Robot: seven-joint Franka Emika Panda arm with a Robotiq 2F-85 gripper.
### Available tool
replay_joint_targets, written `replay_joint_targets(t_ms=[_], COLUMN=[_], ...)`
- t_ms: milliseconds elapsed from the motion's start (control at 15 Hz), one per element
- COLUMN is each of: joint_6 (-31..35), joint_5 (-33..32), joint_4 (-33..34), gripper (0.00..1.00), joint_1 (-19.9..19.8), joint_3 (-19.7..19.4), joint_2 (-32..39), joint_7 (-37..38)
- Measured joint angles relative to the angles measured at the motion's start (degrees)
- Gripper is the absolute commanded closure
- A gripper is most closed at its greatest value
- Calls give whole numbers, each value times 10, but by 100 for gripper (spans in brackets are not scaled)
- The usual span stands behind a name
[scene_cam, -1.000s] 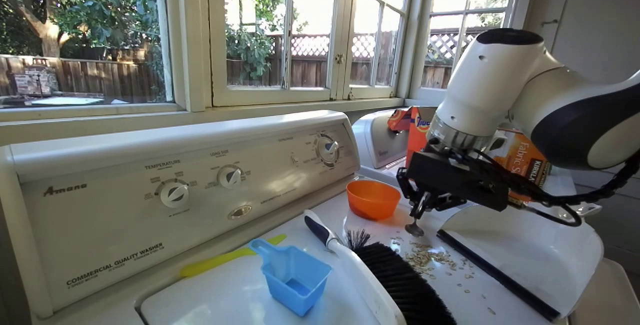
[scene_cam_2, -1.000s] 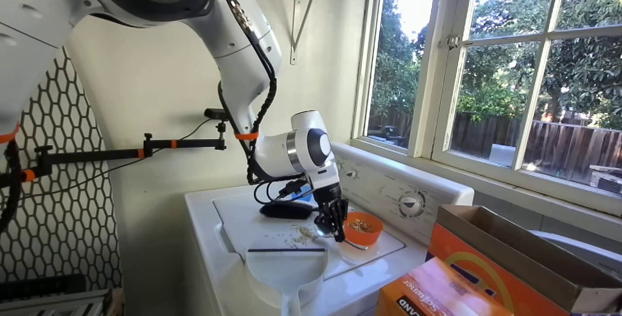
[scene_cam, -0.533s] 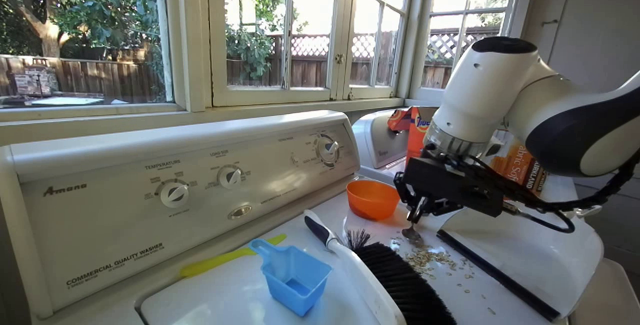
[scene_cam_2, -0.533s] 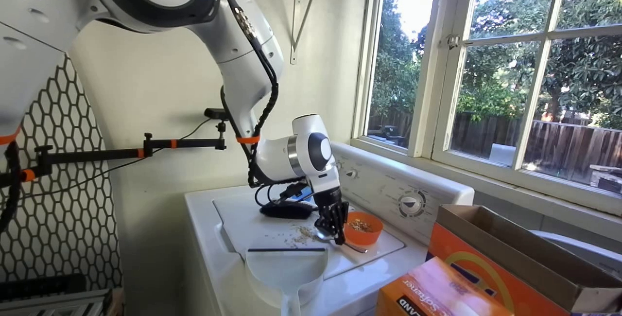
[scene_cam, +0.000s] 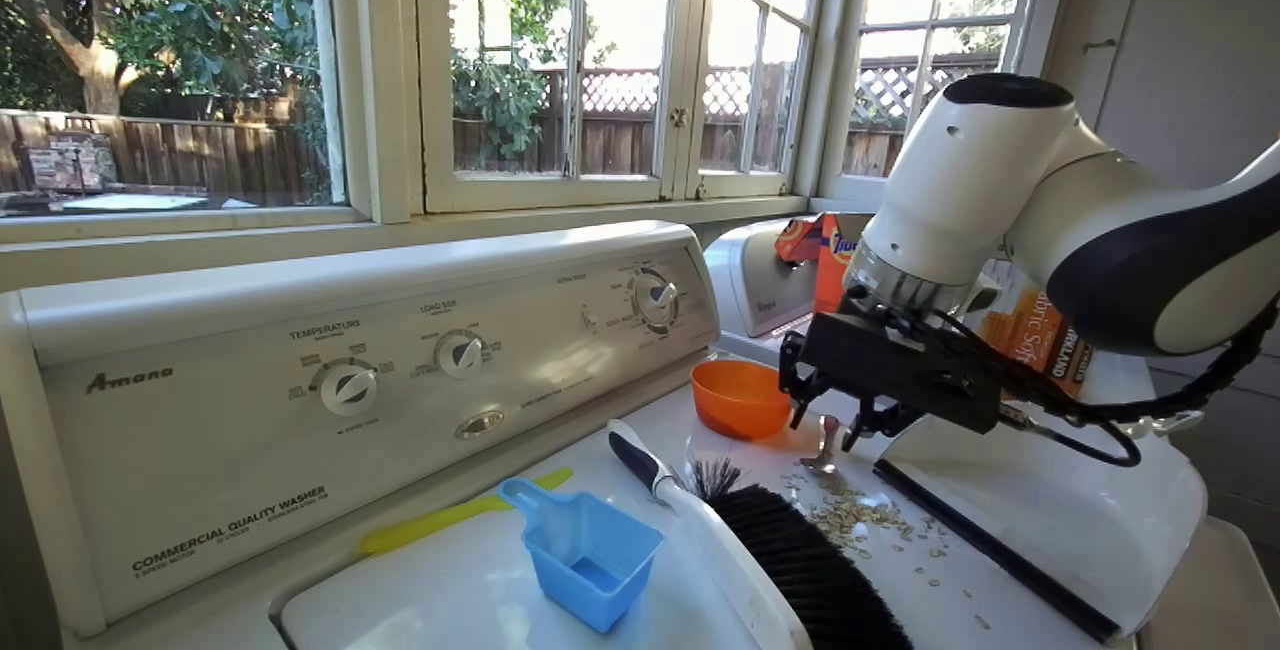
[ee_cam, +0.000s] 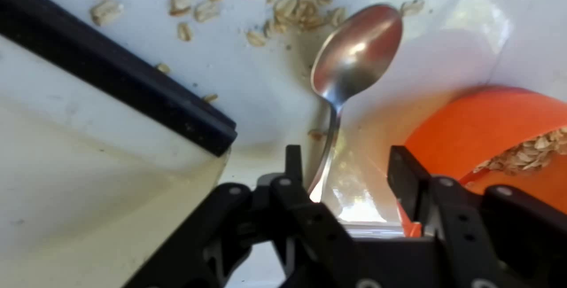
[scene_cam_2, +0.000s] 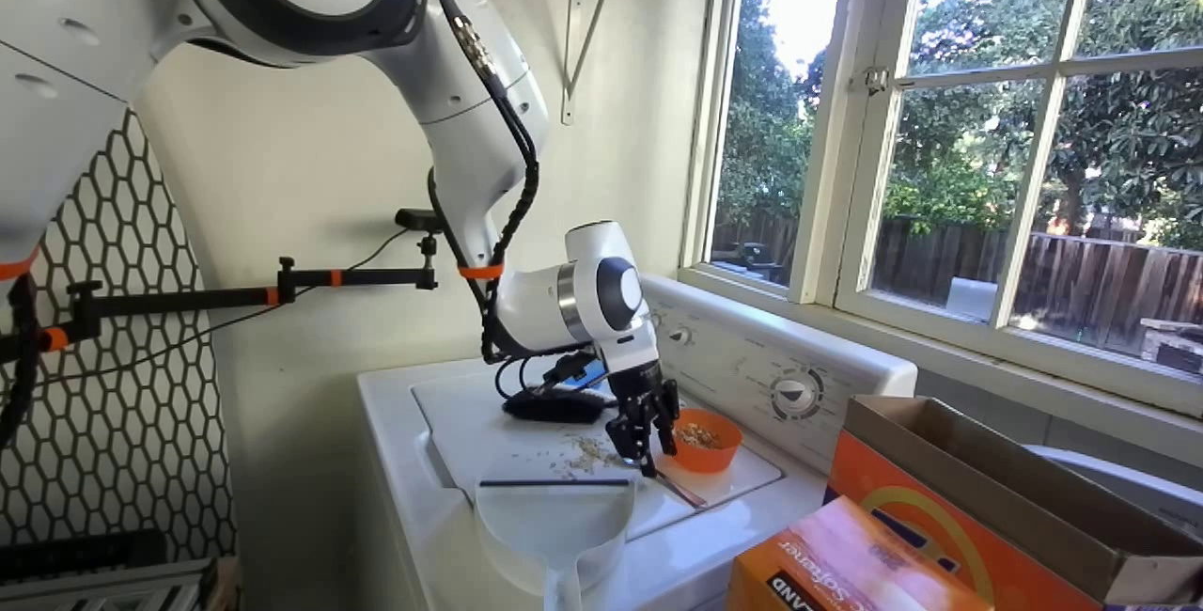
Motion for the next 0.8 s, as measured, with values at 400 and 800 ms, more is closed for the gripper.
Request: replay_joint_targets(t_ms=[400, 800], joint_6=[1, 1], joint_5=[0, 3], joint_4=[3, 1], gripper=[0, 0], joint_1=[10, 13], joint_3=[-4, 4], joint_2=[-3, -12], joint_7=[-1, -29])
